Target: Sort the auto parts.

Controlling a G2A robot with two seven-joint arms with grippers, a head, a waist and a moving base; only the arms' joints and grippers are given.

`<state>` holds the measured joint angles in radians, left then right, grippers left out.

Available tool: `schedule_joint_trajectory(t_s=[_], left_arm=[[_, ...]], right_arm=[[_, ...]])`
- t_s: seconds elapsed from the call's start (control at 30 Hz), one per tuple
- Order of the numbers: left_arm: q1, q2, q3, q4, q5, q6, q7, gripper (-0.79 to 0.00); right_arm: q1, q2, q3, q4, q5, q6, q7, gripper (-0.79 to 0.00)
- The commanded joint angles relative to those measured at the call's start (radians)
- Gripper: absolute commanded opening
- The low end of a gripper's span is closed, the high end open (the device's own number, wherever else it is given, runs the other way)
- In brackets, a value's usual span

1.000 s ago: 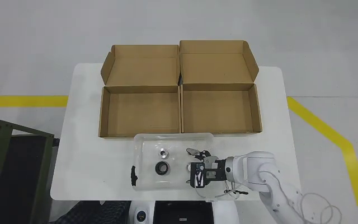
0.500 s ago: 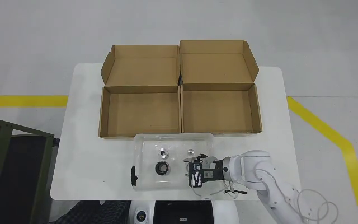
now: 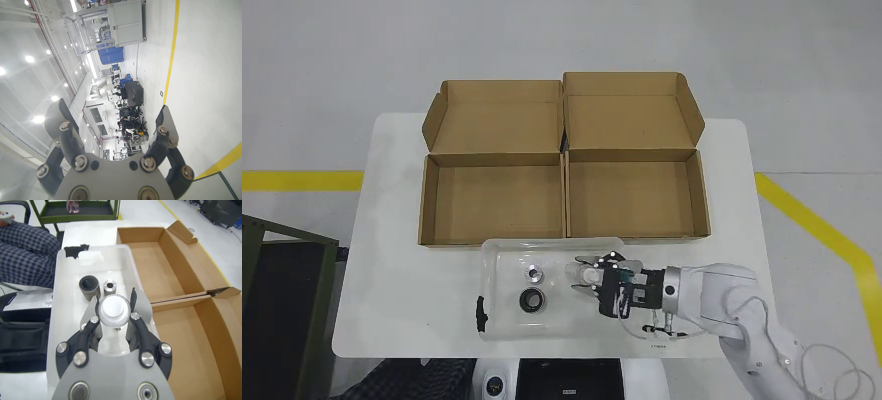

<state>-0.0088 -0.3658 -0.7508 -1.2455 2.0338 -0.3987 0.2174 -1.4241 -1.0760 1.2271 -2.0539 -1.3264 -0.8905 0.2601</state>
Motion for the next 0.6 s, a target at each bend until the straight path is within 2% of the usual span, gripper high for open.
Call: schedule_joint_trajectory(t_s=[0.0, 0.2, 0.57], left_arm=[[0.000, 0.000, 0.000, 0.000, 0.000, 0.000, 0.000, 0.000], [0.000, 0.000, 0.000, 0.000, 0.000, 0.000, 0.000, 0.000], [0.000, 0.000, 0.000, 0.000, 0.000, 0.000, 0.000, 0.000]], right_arm=[[-0.013, 0.001, 0.014, -0.002, 0.015, 0.016, -0.062, -0.785], [-0.022, -0.001, 0.052, 0.036, 0.134, 0.051, -0.231, -0.785], [0.027, -0.016, 0.021, 0.097, 0.281, 0.134, -0.337, -0.785]])
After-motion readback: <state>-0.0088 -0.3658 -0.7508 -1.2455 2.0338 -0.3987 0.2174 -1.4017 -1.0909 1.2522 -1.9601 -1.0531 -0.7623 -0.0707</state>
